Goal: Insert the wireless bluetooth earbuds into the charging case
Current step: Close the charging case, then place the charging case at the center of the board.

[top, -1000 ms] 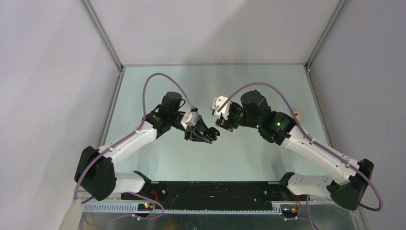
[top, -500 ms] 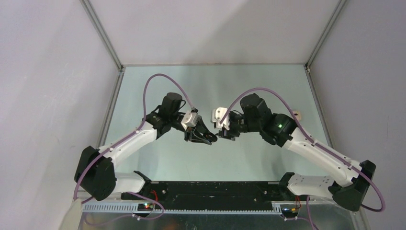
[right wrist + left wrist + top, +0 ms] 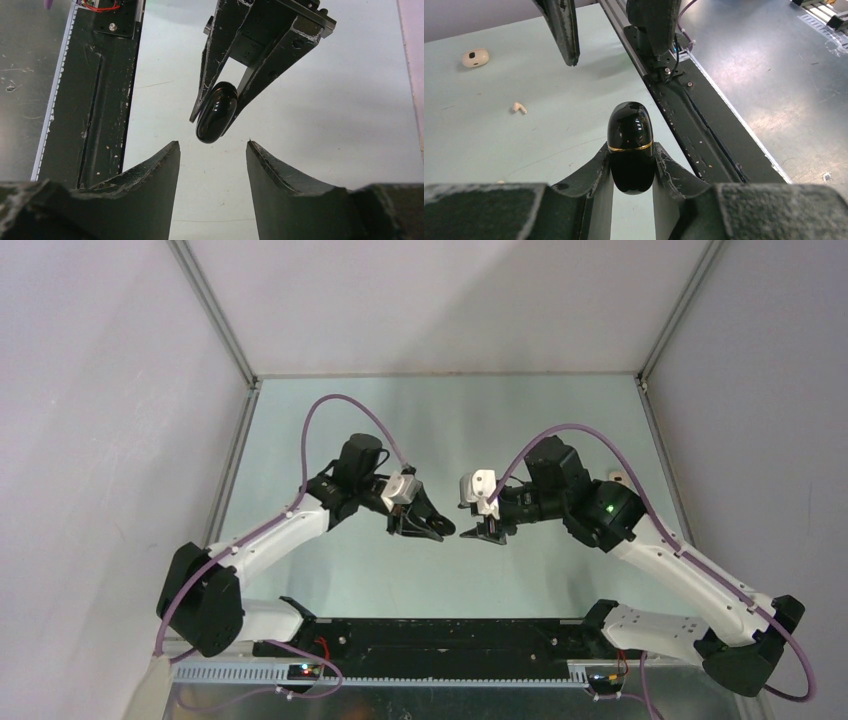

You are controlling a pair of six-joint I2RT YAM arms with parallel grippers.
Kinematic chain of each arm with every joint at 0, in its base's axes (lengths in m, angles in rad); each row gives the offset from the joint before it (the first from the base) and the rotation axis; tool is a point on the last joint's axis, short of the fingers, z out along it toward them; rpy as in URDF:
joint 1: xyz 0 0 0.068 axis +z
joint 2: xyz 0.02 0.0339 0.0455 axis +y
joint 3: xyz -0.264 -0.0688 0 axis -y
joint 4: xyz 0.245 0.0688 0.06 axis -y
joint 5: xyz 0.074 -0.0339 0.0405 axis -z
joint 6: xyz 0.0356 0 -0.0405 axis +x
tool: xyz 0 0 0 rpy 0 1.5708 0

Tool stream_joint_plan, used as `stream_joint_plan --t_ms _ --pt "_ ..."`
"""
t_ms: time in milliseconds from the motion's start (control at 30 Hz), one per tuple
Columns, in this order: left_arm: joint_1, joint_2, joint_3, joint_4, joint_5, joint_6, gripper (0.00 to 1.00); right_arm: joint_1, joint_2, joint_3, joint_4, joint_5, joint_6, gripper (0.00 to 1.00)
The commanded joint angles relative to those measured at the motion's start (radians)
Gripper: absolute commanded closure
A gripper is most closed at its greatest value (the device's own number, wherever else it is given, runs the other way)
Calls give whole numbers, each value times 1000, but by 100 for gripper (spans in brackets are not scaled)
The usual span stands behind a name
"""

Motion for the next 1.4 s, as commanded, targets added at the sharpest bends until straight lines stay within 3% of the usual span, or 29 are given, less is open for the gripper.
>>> stream_joint_plan --t_ms 0,167,367,567,833,1067,1267,1367 --pt "-4 -8 -6 82 -30 -51 100 -2 -13 34 32 17 24 43" --pt "-4 -18 -61 343 -201 -307 100 -27 -16 5 168 217 101 40" --pt "2 -18 -71 415 -422 -373 100 -125 -45 -62 340 416 168 23" --pt "38 -18 -81 491 -567 -464 100 -230 -72 -100 415 472 226 7" --pt "142 -21 -99 541 -765 -595 100 -312 -81 -117 429 421 249 6" --pt "297 61 11 415 -718 -699 100 -336 -63 -123 434 411 249 6" --pt "360 167 179 132 -698 -675 100 -338 -54 -122 433 411 247 5" --pt "379 227 229 65 -692 -684 100 -341 -57 -122 432 410 246 5"
